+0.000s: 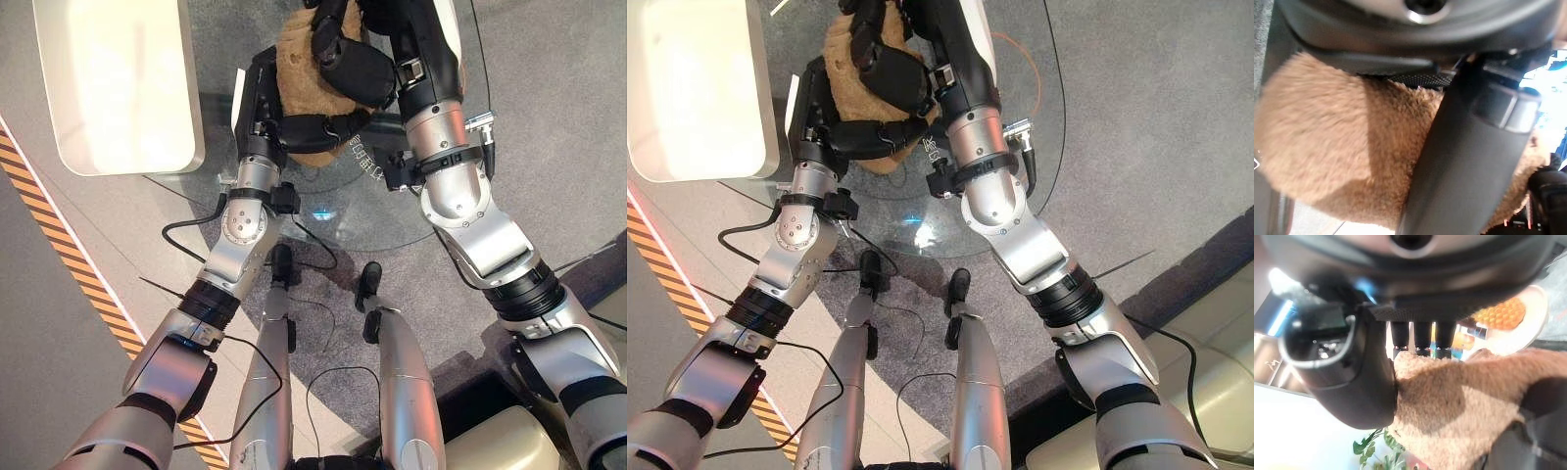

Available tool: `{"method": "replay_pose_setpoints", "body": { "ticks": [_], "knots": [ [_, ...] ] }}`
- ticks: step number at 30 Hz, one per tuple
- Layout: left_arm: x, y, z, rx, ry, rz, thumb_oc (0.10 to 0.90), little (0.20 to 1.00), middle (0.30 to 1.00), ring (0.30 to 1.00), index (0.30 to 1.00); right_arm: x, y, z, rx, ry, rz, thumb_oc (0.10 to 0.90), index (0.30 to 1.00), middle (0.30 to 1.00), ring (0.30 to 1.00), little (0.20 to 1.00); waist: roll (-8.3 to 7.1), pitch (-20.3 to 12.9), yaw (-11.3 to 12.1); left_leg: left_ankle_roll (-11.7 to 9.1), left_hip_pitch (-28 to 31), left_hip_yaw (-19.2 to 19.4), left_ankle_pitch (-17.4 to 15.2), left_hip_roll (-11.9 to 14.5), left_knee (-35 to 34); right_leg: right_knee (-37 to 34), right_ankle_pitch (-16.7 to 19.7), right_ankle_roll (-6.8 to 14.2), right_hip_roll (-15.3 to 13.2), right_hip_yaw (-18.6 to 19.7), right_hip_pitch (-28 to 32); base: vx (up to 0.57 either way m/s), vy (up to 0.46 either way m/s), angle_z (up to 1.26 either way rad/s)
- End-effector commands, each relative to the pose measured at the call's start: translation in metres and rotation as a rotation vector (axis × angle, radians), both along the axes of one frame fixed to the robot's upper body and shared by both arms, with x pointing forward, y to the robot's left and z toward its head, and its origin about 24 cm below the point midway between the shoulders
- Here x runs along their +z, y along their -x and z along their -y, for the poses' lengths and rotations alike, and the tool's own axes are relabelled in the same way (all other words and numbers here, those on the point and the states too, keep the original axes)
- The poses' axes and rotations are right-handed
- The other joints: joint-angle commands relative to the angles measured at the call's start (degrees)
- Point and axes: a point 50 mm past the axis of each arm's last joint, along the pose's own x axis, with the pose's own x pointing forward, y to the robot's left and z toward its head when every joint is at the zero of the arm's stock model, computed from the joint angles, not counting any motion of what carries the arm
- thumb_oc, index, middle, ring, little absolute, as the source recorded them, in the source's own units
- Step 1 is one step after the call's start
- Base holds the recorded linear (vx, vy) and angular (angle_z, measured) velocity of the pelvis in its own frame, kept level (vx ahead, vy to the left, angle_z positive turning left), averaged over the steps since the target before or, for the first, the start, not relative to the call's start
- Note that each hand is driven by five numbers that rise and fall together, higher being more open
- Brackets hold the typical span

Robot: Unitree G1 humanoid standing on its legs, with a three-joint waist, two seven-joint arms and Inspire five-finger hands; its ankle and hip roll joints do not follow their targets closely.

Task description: Wipe the table with a cloth and put it in the basket.

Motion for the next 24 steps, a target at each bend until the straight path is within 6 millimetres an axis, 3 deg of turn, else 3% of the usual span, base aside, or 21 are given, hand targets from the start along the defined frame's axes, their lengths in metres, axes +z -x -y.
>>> {"method": "replay_pose_setpoints", "body": {
  "ticks": [1,17,24],
  "knots": [
    [0.061,0.027,0.033,-0.177,0.005,0.332,0.100,0.200,0.300,0.300,0.300,0.091,0.088,-0.020,0.303,-0.135,0.520,0.100,0.300,0.300,0.300,0.200,-1.66,-1.5,0.3,1.6,2.9,4.0,-7.2,-1.3,5.9,-12.4,6.9,1.2,2.8,0.8,6.9,0.00,0.000,0.00],
    [0.050,0.022,0.041,-0.387,0.175,0.210,0.100,0.200,0.300,0.300,0.300,0.091,0.089,-0.025,0.307,-0.129,0.522,0.100,0.300,0.300,0.300,0.200,-1.57,-1.5,0.0,1.7,2.6,4.2,-7.3,-1.3,6.1,-12.4,7.1,1.2,2.8,0.9,6.6,0.00,0.000,0.00],
    [0.047,0.021,0.041,-0.399,0.188,0.197,0.100,0.200,0.300,0.300,0.300,0.093,0.089,-0.024,0.307,-0.130,0.521,0.100,0.300,0.300,0.300,0.200,-1.45,-1.5,-0.1,1.7,2.8,4.2,-7.3,-1.4,6.0,-12.6,7.1,1.1,2.8,1.0,6.8,0.00,0.000,0.00]
  ]
}}
